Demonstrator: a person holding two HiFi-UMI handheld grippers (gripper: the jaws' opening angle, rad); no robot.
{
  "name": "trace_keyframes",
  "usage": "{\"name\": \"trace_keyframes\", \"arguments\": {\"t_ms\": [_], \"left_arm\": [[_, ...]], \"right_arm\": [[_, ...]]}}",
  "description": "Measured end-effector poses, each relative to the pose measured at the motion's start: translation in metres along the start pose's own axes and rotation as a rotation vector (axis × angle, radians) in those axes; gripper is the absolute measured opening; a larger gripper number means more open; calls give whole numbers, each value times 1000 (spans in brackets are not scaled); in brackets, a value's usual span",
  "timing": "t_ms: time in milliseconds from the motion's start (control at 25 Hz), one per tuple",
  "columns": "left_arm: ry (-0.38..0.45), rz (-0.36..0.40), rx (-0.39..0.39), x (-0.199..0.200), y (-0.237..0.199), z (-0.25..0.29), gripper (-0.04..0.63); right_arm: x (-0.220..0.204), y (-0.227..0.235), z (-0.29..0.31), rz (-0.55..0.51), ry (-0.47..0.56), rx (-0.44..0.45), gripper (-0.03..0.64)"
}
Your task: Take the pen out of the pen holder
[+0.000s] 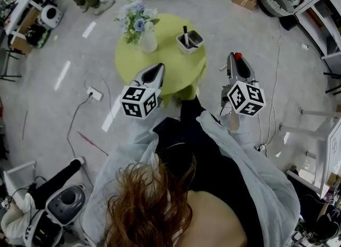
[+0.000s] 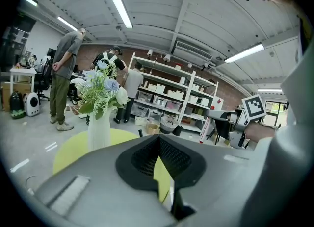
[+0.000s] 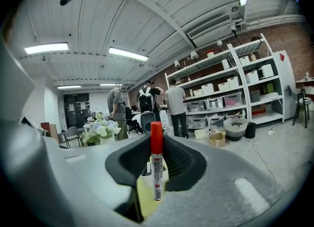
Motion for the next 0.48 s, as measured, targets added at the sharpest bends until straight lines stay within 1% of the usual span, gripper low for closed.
{"name": "trace_keyframes", "arguments": {"t_ms": [320,480], "left_arm": [[-9,10,18,-6,17,-7,14],[-21,16,17,-8,14,-8,14]], "right_arm": [[0,6,-10,11,1,25,75],[-4,1,-4,14,0,33,75]]}}
Point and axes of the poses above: the fingertips, and each gripper's own axes: z forward along the fingers, y to its right, x out of its top, the point moved 10 cm from there along -z, backward along the fingers, and after that the axes turned 1 degree about y, right-handed, at the moved point
